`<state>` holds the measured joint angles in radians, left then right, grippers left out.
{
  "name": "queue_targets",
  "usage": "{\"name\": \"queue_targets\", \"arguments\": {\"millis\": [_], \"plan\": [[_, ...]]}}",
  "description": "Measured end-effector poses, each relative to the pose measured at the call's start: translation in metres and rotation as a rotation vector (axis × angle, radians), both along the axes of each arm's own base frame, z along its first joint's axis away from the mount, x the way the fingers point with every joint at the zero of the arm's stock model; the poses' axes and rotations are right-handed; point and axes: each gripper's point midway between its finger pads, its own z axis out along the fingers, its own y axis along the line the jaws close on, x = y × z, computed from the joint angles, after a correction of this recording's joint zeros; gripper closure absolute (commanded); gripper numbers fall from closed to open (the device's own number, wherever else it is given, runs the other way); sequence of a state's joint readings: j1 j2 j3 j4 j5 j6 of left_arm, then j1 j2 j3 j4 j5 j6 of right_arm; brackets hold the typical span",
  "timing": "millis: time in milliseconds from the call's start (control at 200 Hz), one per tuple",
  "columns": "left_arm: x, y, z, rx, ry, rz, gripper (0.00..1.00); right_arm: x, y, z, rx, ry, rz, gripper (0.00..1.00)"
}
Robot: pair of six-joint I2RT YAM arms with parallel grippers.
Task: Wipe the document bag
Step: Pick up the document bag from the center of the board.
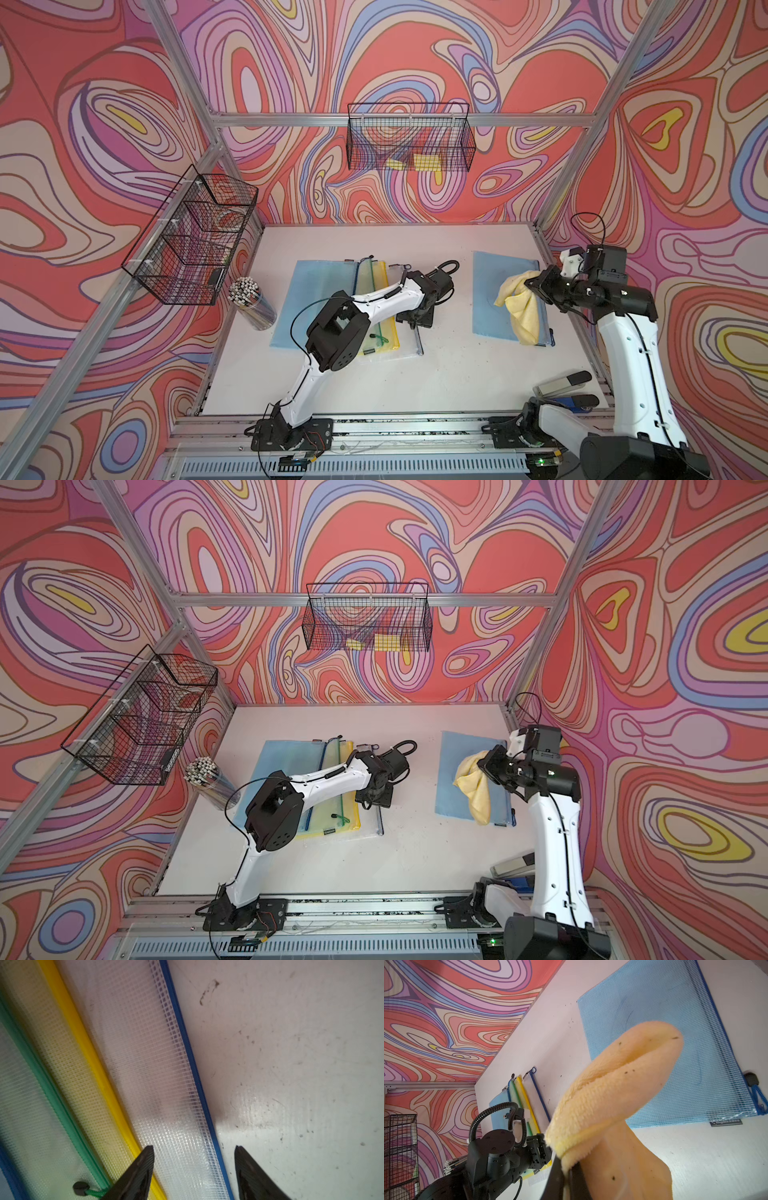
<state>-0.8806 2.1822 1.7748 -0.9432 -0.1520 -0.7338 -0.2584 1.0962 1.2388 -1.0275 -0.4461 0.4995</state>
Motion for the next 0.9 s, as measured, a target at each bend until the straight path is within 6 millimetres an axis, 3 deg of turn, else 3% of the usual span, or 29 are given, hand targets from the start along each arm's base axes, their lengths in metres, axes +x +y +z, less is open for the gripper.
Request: {"name": "queue_targets", "arguments": {"millis": [185, 481, 581, 901], "plan": [[0.004, -0.005, 0.005, -0.017, -0.014, 0.004, 0.42, -0.001, 0.001, -0.005, 0.004, 0.010, 0.006, 1.00], [0.002, -0.003, -0.023, 0.021, 0.035, 0.012, 0.48, -0.001, 0.001, -0.005, 0.002, 0.009, 0.011, 1.00], [0.003, -0.007, -0.022, 0.009, 0.035, 0.016, 0.51, -0.001, 0.001, -0.005, 0.002, 0.010, 0.011, 1.00], [0.003, -0.011, -0.027, -0.005, 0.048, 0.027, 0.89, -0.003, 0.002, -0.006, -0.001, 0.014, 0.016, 1.00]]}}
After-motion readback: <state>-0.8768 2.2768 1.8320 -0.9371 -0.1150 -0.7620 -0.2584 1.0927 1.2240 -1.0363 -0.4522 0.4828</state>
